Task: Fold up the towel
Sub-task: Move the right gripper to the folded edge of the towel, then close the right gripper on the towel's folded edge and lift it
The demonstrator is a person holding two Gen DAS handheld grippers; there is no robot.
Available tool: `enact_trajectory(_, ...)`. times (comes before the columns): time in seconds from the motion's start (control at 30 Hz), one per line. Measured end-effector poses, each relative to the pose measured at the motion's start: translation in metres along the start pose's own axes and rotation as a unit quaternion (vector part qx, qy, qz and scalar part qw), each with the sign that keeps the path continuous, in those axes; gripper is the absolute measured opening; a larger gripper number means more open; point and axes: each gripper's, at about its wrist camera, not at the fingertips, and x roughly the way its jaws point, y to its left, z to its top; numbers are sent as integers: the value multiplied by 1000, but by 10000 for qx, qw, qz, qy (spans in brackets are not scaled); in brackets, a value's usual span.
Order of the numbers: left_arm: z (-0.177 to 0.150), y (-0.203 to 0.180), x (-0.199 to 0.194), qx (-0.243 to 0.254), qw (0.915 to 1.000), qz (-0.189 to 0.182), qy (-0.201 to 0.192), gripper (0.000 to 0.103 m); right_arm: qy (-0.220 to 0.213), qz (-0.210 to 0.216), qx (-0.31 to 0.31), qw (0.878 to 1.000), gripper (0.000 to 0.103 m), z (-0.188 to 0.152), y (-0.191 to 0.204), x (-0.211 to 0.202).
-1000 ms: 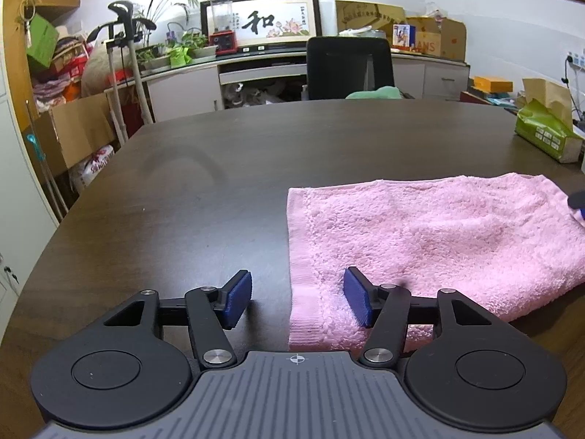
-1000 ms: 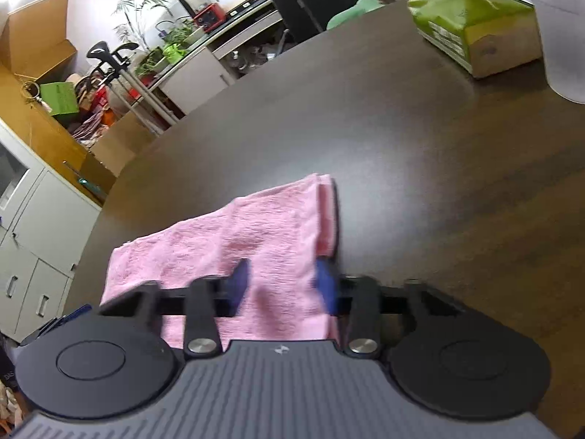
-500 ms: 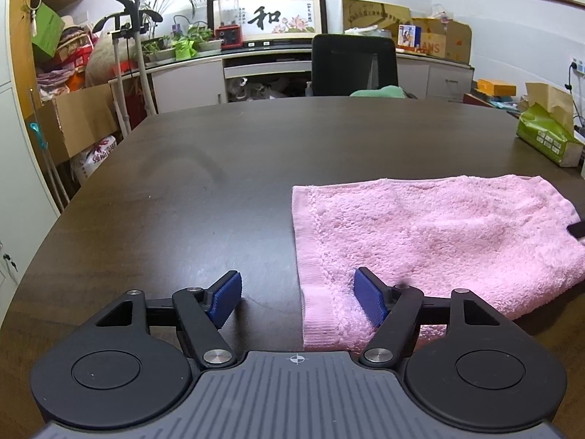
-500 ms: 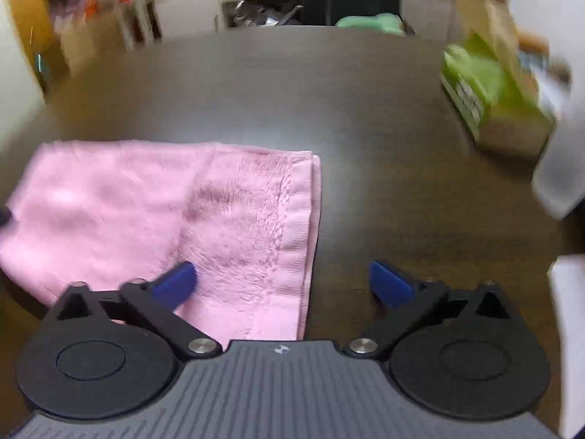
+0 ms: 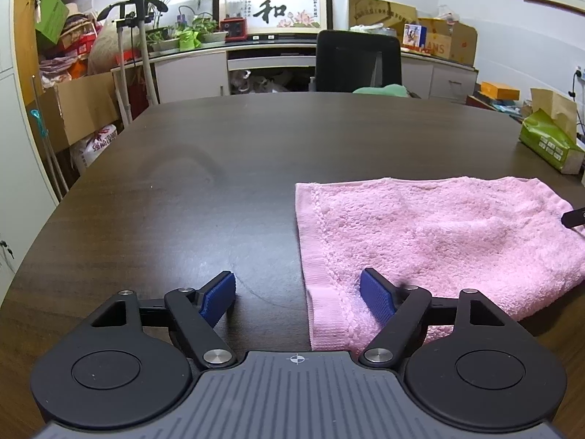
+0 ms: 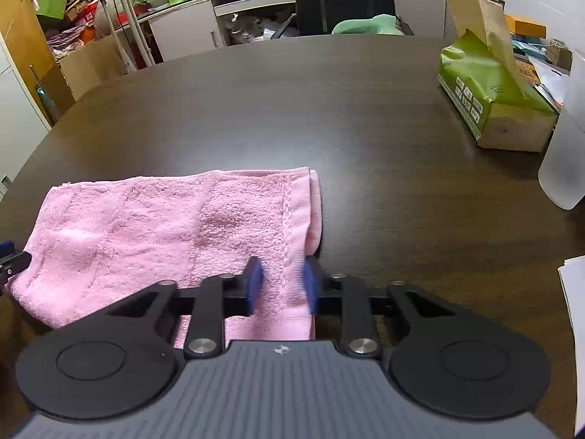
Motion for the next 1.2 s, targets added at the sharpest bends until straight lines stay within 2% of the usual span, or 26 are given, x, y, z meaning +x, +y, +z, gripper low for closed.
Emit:
enact_trajectory(0.13, 0, 1, 1, -32, 10000, -9, 19, 82, -198, 135, 256, 9994, 9, -3, -8, -2)
enact_trajectory(0.4, 0, 2, 2, -43, 10000, -10, 38, 84, -501, 984, 1162, 9871, 6, -7, -39, -10)
enact_trajectory(0.5, 0, 1, 2, -44, 10000, -7, 40, 85, -524, 1234, 1220, 9834, 6, -4, -44, -13)
enact_trajectory(0.63, 0, 4, 2, -45, 10000, -10, 41, 86, -506, 1156, 1227, 9844, 6, -3, -45, -8)
enact_trajectory(0.97, -1, 4, 3, -61, 10000, -15, 69, 93, -781, 1832, 1914, 9611, 5, -7, -69, -13)
enact_trajectory(1.2, -1, 4, 3, 8, 10000, -22, 43, 94, -924, 2105, 1871, 9551, 5, 0, -66, -23)
